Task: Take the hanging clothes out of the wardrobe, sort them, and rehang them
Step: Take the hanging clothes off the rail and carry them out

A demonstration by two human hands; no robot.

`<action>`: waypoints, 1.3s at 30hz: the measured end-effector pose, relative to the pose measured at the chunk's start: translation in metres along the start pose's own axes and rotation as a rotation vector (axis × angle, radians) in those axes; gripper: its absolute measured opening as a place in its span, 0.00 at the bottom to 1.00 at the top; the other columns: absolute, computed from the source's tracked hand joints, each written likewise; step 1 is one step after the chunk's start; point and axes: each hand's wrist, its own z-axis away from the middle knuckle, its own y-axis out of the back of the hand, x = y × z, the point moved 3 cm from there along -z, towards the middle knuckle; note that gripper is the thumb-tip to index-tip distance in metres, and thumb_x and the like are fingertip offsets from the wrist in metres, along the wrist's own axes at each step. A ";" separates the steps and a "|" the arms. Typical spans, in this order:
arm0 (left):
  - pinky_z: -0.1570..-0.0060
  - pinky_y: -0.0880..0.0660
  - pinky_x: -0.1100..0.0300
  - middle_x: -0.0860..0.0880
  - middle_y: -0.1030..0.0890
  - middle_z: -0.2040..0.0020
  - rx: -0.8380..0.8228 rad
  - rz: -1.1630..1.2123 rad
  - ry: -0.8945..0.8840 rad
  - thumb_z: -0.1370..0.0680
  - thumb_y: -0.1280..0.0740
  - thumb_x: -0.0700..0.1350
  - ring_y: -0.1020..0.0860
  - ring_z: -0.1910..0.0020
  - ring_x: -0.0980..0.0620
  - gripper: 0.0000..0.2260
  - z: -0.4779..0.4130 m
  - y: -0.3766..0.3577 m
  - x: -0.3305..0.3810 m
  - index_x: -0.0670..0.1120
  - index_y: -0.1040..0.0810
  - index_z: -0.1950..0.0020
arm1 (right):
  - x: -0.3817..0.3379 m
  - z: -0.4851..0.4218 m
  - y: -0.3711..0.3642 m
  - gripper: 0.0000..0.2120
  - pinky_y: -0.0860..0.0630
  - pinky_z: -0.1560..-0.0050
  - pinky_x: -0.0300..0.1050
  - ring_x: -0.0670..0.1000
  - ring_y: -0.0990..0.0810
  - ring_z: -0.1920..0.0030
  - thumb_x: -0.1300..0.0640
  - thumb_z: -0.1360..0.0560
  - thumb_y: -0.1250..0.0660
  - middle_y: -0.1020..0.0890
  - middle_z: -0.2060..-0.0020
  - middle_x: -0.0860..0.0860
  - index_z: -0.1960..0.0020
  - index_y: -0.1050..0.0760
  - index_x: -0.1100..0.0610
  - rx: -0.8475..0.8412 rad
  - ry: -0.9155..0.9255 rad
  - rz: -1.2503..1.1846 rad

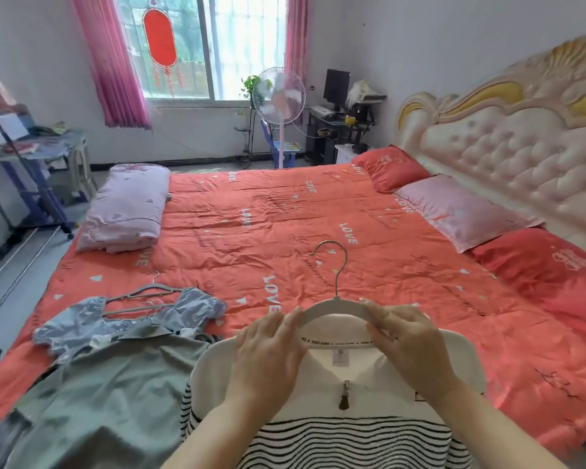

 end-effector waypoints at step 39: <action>0.30 0.48 0.52 0.50 0.39 0.27 -0.085 -0.314 0.660 0.21 0.40 0.52 0.42 0.29 0.49 0.27 -0.034 0.036 -0.151 0.52 0.45 0.25 | -0.102 -0.107 -0.221 0.23 0.34 0.37 0.45 0.54 0.33 0.35 0.52 0.24 0.37 0.31 0.35 0.52 0.30 0.36 0.52 -0.981 0.211 0.011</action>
